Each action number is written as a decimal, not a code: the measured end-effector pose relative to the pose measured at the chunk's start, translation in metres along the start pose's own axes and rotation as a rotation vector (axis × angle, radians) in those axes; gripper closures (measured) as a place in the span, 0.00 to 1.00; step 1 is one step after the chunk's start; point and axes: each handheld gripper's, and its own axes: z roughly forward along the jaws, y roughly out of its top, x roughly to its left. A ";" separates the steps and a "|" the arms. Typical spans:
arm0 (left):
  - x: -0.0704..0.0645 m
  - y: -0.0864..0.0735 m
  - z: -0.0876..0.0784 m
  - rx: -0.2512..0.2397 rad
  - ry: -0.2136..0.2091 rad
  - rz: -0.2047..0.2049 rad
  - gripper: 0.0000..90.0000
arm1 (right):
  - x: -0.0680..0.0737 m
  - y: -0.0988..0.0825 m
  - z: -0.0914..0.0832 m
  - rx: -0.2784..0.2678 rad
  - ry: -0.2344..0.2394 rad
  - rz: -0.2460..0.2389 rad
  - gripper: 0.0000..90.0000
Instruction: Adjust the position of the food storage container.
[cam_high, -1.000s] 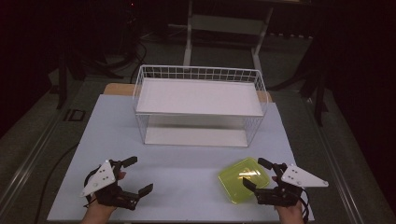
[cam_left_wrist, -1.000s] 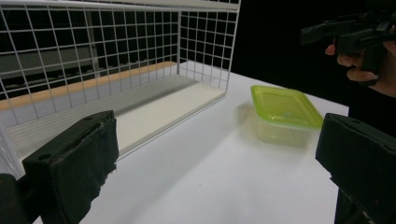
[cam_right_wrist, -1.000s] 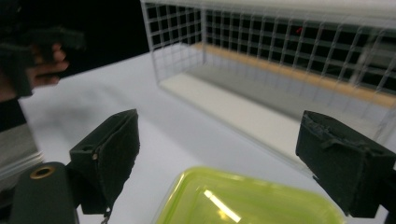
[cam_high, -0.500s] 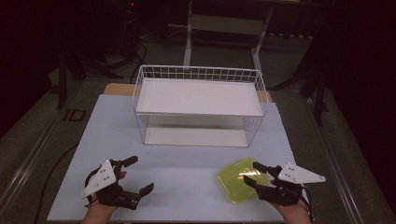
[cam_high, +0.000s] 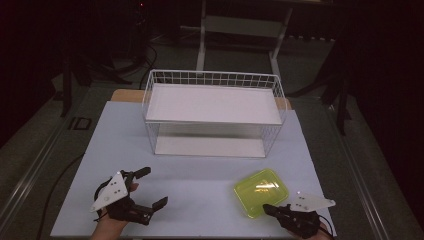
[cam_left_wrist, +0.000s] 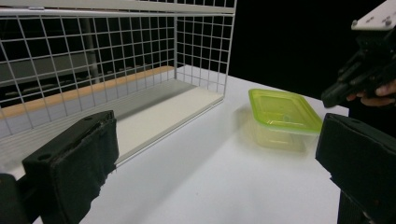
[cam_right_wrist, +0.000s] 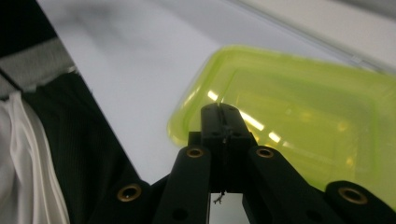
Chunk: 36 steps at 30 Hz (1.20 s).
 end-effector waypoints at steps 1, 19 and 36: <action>0.000 0.000 0.000 0.001 -0.001 0.001 0.00 | 0.000 0.000 0.000 0.000 0.000 0.000 1.00; 0.000 0.001 -0.001 -0.003 -0.001 0.007 0.00 | -0.002 -0.004 0.025 0.061 0.063 -0.067 1.00; -0.002 0.000 0.000 0.004 -0.008 0.011 0.00 | -0.019 0.014 0.048 0.055 0.044 -0.053 1.00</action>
